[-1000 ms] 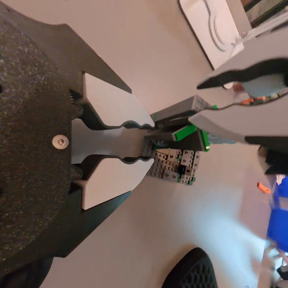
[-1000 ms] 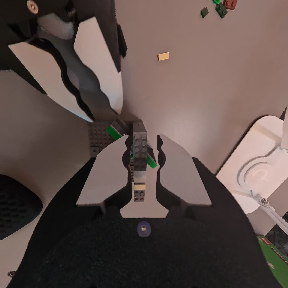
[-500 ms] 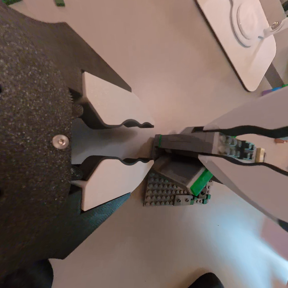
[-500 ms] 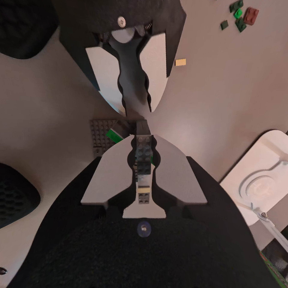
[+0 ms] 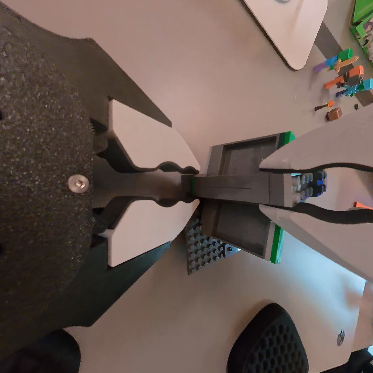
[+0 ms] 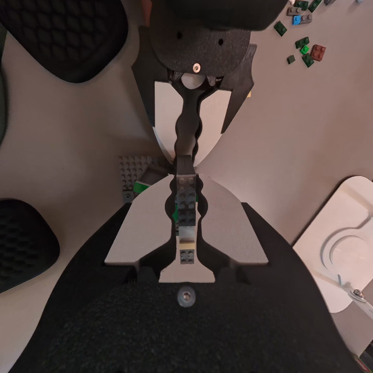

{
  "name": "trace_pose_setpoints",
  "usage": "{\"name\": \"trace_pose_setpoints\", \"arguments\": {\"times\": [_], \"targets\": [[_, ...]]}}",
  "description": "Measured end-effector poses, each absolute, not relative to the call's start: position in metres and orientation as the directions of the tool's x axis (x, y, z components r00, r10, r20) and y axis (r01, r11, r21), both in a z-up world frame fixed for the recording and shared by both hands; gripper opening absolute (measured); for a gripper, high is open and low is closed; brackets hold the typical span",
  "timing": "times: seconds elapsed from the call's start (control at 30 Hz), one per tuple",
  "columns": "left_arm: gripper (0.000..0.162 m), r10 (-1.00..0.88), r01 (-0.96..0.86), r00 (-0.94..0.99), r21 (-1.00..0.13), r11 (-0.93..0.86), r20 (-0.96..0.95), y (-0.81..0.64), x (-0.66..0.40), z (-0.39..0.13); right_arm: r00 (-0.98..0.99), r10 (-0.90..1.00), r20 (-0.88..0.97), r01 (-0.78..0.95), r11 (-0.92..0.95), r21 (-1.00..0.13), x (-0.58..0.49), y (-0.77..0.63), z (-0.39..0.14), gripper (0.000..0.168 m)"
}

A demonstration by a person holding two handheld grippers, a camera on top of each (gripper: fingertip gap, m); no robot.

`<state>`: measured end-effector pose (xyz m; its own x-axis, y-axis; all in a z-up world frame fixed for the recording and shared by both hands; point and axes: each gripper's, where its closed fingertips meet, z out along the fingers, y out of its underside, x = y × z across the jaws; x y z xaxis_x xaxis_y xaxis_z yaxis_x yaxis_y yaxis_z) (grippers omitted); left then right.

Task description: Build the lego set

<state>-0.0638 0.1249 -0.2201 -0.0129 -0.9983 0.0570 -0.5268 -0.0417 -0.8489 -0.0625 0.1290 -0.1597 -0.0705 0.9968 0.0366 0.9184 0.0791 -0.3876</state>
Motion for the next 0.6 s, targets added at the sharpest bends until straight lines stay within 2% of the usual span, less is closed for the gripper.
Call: {"name": "trace_pose_setpoints", "arguments": {"times": [0.03, 0.6], "targets": [[0.02, -0.999, -0.531, -0.013, -0.847, -0.034, 0.049, 0.1247, -0.0631, -0.2211, -0.072, 0.997, 0.036, 0.919, 0.08, -0.386, -0.062, 0.1286, -0.1603, 0.017], [0.017, -0.997, -0.539, 0.0, -0.84, -0.061, 0.072, 0.1239, -0.0672, -0.2243, -0.08, 0.997, 0.01, 0.939, 0.078, -0.336, -0.0654, 0.1294, -0.1629, 0.017]]}}
